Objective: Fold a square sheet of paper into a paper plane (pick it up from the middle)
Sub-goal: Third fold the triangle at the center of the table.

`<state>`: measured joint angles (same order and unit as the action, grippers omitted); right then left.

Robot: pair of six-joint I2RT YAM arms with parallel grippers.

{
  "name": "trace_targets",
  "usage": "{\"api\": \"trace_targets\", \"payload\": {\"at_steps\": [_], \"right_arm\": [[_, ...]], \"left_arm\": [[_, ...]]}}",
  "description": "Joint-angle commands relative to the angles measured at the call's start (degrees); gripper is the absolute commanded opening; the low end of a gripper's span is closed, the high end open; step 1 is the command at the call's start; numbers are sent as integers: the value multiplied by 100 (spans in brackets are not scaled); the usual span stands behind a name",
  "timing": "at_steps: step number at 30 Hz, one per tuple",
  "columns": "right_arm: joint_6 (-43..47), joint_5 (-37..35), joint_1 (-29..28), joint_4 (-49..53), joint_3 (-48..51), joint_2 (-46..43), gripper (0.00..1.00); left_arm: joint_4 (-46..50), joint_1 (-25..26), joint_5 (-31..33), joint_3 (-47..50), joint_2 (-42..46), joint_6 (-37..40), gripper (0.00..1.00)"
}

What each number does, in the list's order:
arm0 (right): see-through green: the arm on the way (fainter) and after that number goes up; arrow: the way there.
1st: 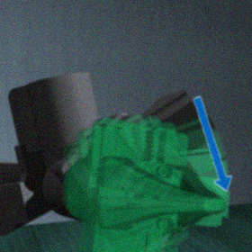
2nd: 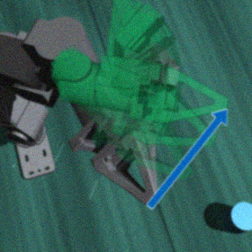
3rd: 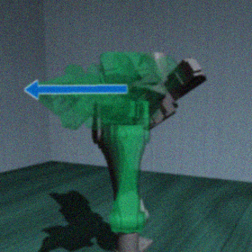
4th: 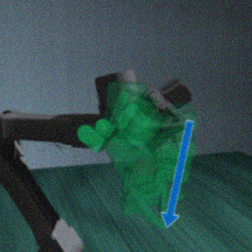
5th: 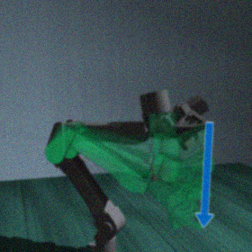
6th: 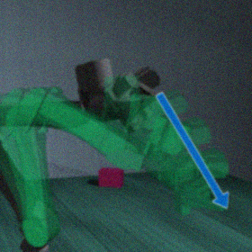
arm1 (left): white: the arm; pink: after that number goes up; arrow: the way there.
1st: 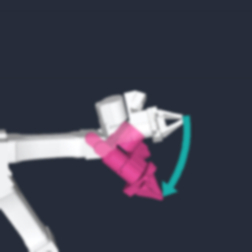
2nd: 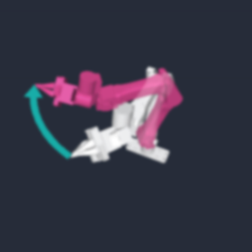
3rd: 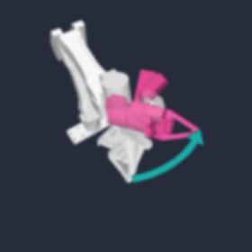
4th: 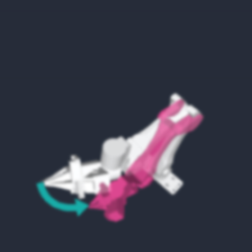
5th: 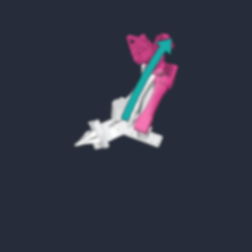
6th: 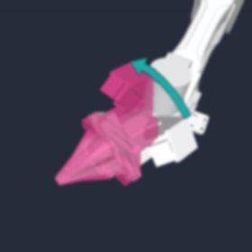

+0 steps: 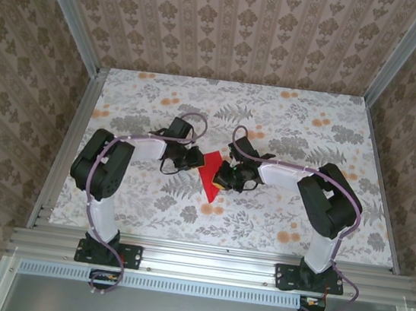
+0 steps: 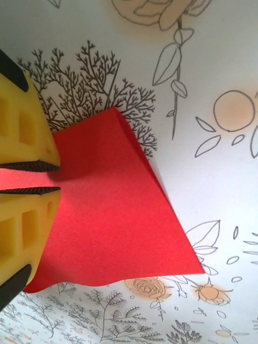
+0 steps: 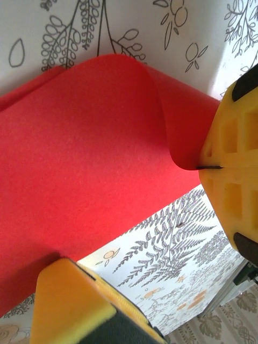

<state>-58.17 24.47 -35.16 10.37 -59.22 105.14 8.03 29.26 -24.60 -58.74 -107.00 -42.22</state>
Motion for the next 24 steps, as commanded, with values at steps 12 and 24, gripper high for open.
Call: {"api": "trace_targets", "payload": {"at_steps": [12,24], "right_arm": [[-313,199,-35,-561,-199,309,7],[-243,240,-35,-572,-226,437,7]], "left_arm": [[365,123,113,-183,-321,201,17],[348,142,87,-139,-313,197,17]]}}
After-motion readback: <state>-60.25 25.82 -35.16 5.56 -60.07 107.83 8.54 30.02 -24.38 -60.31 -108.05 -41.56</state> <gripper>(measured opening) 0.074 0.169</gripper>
